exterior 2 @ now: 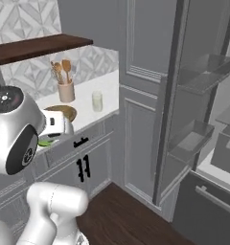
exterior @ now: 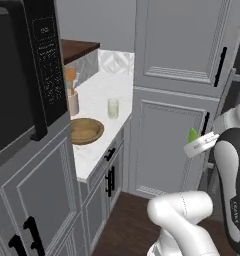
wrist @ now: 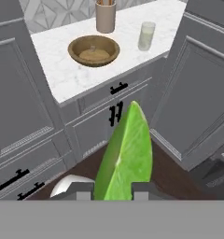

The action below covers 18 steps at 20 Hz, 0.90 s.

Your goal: Grab a lemon wedge from the fridge and one ice cube from the ice bowl, and put them in the glass of lemonade.

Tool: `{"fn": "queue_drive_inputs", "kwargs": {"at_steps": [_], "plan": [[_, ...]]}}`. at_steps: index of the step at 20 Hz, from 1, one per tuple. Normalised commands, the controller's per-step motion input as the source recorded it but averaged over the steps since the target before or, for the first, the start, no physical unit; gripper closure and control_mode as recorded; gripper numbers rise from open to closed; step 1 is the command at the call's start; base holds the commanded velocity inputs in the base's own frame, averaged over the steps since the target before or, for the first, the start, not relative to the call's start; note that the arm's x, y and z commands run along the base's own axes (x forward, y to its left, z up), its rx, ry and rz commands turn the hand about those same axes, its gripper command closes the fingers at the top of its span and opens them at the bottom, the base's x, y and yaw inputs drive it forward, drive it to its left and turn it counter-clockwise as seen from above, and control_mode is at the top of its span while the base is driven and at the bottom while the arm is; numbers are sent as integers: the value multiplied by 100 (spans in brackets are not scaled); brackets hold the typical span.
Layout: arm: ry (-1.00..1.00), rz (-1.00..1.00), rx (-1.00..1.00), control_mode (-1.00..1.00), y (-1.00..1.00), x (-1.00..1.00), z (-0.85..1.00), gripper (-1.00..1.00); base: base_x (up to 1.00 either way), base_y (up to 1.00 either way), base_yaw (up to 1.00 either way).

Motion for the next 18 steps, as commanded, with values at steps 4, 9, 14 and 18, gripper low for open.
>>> {"fn": "queue_drive_inputs", "kwargs": {"at_steps": [4,9,14,18], "plan": [[0,0,0,100,0,0,0,100,99,-11,0],[0,0,0,100,0,0,0,100,83,1,-1],[0,0,0,100,0,0,0,100,80,24,-2],[0,0,0,100,0,0,0,100,49,59,0]]}}
